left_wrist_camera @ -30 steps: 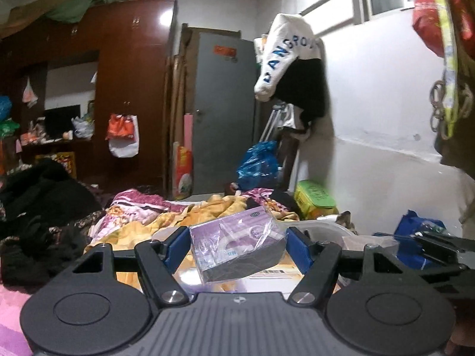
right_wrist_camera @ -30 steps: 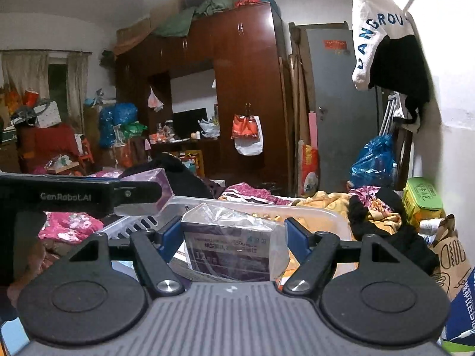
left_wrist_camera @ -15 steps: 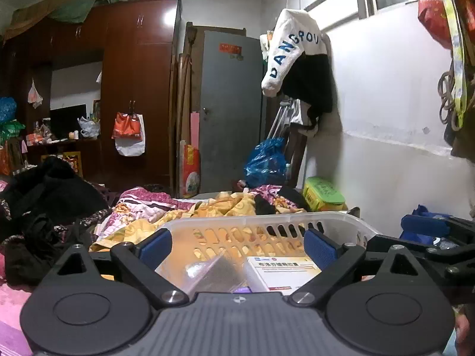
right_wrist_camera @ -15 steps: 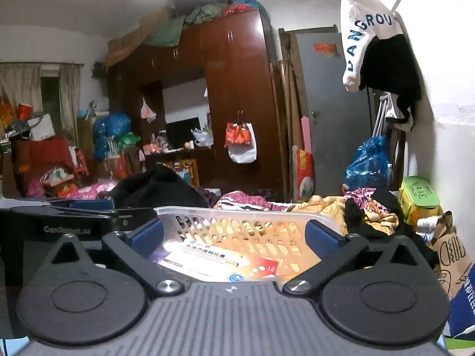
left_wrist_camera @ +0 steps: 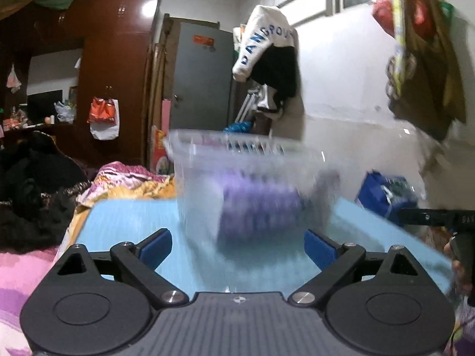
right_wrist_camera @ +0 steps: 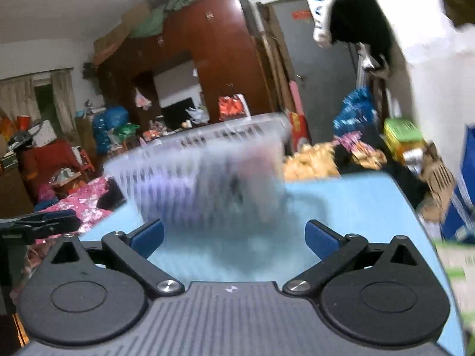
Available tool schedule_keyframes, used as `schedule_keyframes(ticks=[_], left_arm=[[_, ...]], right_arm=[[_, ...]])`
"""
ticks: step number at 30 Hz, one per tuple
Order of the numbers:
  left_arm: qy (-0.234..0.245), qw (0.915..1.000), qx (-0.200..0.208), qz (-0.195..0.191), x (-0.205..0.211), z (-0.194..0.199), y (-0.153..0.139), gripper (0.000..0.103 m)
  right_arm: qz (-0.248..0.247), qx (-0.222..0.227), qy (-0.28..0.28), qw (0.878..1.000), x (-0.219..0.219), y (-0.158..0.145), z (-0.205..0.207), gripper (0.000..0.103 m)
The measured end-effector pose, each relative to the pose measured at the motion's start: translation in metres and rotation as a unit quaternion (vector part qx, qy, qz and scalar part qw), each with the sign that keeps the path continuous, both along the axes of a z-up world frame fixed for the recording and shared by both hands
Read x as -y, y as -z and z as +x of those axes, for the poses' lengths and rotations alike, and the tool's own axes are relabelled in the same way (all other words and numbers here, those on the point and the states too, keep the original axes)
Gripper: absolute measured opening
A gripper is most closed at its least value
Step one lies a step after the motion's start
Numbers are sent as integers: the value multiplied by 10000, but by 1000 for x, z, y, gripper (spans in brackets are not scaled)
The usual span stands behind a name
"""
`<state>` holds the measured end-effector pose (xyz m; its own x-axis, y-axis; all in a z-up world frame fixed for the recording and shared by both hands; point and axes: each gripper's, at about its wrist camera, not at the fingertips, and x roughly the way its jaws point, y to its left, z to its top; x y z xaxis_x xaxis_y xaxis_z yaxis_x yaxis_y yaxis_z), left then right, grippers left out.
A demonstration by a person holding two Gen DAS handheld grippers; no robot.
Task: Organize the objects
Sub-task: 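Pinch the clear plastic bag with both grippers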
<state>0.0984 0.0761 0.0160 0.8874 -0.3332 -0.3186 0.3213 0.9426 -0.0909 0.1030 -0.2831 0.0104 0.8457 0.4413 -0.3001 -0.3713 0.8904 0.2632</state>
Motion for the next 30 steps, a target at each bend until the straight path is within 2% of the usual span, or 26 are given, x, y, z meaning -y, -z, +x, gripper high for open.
schedule_keyframes(ticks=[5,9,11,12,14,16,20,24,26,28,29,30], left_arm=[[243,9992,-296,-117,-2,-8,28,97],[314,9987,-401,-57,-1,-12,45,97],[307,9991,-287,87,1,-18,53,97],[298,9991,-255,135,2,-19,54,97],[379,9989,-234,148,4,-20,55,97],[524,9983,-180,181,9,-22,56,97],[817,9946,154,629,33,-30,66,97],[869,9943,247,573,41,-31,69,96],[837,9945,266,578,39,-32,68,87],[802,9947,294,571,37,-32,67,69],[805,9947,304,555,36,-32,67,64],[822,9946,323,553,35,-32,67,53]], right_arm=[[259,173,-69,9995,10,21,-39,103],[4,244,-146,9996,0,31,-55,100],[-87,87,-240,9996,-4,37,-52,93],[-81,91,-273,9996,-6,39,-51,92],[-176,186,-275,9993,-10,39,-50,89],[-334,286,-349,9984,-14,41,-53,82],[-712,504,-386,9954,-24,44,-56,67],[-984,699,-305,9922,-28,50,-60,59],[-963,718,-319,9922,-27,53,-63,52],[-962,736,-297,9922,-25,54,-62,45],[-931,742,-289,9925,-23,54,-61,44],[-923,752,-281,9925,-22,54,-61,42]])
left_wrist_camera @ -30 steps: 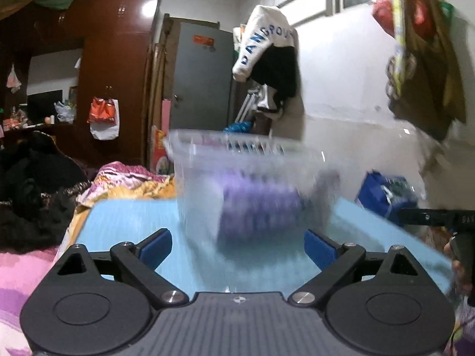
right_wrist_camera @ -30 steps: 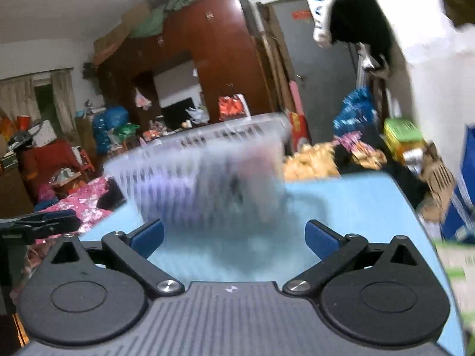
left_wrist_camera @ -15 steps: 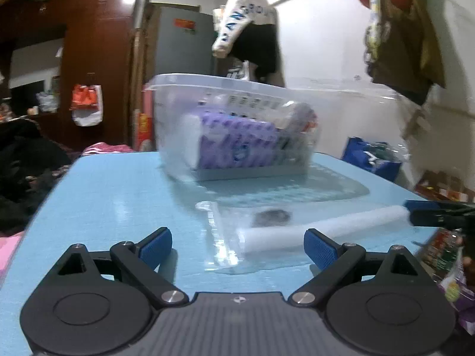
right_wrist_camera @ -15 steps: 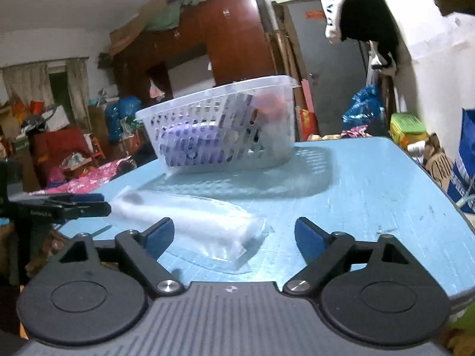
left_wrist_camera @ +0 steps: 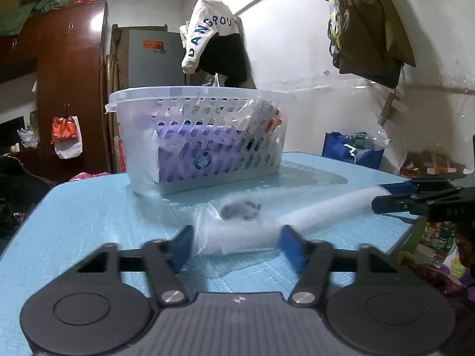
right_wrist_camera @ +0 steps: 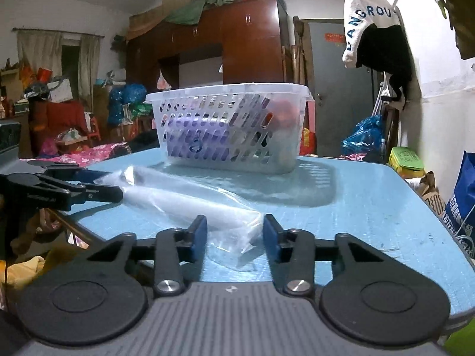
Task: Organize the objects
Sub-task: 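Pinch the clear plastic bag with both grippers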
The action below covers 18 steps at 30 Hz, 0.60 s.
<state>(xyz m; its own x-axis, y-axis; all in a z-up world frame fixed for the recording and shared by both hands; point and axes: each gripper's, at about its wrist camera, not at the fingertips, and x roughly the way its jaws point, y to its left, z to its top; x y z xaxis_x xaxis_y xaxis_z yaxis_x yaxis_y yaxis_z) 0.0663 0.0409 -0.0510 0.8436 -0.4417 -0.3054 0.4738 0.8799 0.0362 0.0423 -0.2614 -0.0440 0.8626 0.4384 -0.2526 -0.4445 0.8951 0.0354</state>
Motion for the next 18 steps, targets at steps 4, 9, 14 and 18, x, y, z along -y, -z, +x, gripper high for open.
schedule_keyframes(ticks=[4,9,14,18], left_arm=[[309,9995,-35,-113,0,-1,0,15],[339,9993,63,-114,2,-5,2,12],[365,9990,78,-238,0,-6,2,11],[405,9986,128,-313,-1,-7,0,11]], right_arm=[[6,56,-73,10000,2,1,0,34],[13,67,-142,9999,6,0,1,30],[9,86,-179,9998,7,-1,0,25],[51,112,-214,9997,8,-3,0,21]])
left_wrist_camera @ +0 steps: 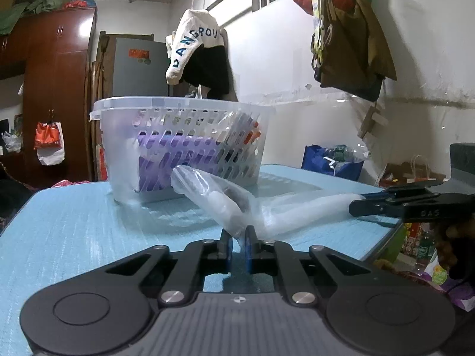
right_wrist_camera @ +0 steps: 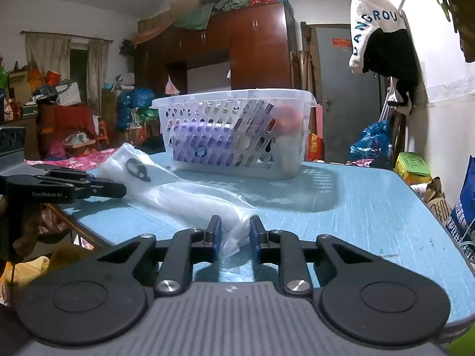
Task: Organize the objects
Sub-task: 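Pinch the clear plastic bag with both grippers, then lift the plastic bag with both grippers and release it into the basket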
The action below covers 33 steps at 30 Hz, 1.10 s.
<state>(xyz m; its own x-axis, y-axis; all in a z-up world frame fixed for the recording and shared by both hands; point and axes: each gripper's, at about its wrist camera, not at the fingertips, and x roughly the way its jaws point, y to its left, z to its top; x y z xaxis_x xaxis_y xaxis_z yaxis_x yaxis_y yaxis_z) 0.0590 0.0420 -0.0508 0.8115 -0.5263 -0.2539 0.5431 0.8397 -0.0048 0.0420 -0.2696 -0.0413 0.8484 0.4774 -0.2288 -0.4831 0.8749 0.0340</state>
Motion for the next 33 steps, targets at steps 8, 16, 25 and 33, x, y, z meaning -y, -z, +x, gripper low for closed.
schedule_keyframes(ticks=[8,16,25,33], left_arm=[[22,9999,130,-101,-4,-5,-6,11],[4,9989,429,-189,-5,-5,-30,11],[-167,9938,1017,-420,-3,32,-125,11],[-513,9969,504,-319,6,113,-154,11]], right_arm=[[34,78,-51,10000,0,-3,-4,17],[105,418,-91,9990,2,-32,-4,16],[199,940,-219,9951,-3,-133,49,15],[-51,564,-192,9982,-18,-160,146,15]])
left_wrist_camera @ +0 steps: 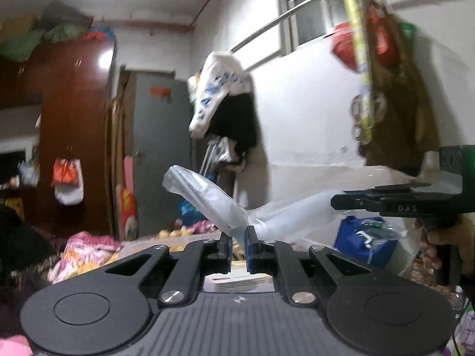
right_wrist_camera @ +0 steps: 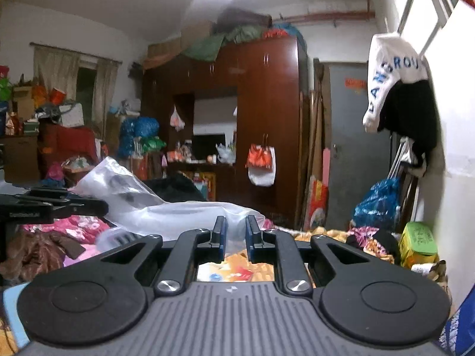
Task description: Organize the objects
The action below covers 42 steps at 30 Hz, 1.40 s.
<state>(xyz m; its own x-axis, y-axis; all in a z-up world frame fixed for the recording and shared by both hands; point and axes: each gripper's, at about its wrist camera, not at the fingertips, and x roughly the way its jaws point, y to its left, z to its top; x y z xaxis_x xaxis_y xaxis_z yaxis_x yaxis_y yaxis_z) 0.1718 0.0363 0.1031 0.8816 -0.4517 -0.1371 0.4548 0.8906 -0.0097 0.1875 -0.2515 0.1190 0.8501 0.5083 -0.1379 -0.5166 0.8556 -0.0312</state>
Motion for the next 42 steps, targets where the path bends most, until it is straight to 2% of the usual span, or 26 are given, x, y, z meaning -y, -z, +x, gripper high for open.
schedule_keyframes(ticks=[3,5,6,7,8,9,10,13,20,29,33,38,42], left_arm=[[-77,9996,-263,71,2,18,10,14],[-199,9987,-408,214,3,26,18,20],[-396,9977,-408,368,5,29,22,42],[-584,9963,-399,488,5,32,25,71],[-740,9954,-359,496,4,33,27,83],[-818,9954,-294,412,0,32,27,94],[-838,9957,-240,305,-3,30,27,95],[-769,9967,-236,68,-10,24,22,103],[-862,9958,-245,184,-1,23,21,103],[-1016,9947,-146,109,-2,15,20,103],[-1170,9930,-25,172,-1,4,19,103],[-1222,9922,-100,229,4,-12,16,103],[-1234,9911,-246,423,12,-30,14,103]], right_arm=[[-106,-158,36,9998,-4,14,21,17],[-123,-193,127,9997,-4,26,25,35],[-75,-270,165,9995,-3,31,25,56],[-11,-294,253,9992,-1,34,26,76],[84,-226,405,9989,2,37,23,83],[168,-186,516,9984,3,38,19,96],[243,-183,568,9979,3,39,15,103],[188,-159,561,9981,3,37,8,103],[188,-198,454,9986,0,31,11,103],[275,-168,356,9988,0,27,10,103],[321,-163,297,9989,-2,27,-1,103],[117,-115,243,9996,-10,27,-24,103],[18,-303,621,9976,-17,23,-38,103]])
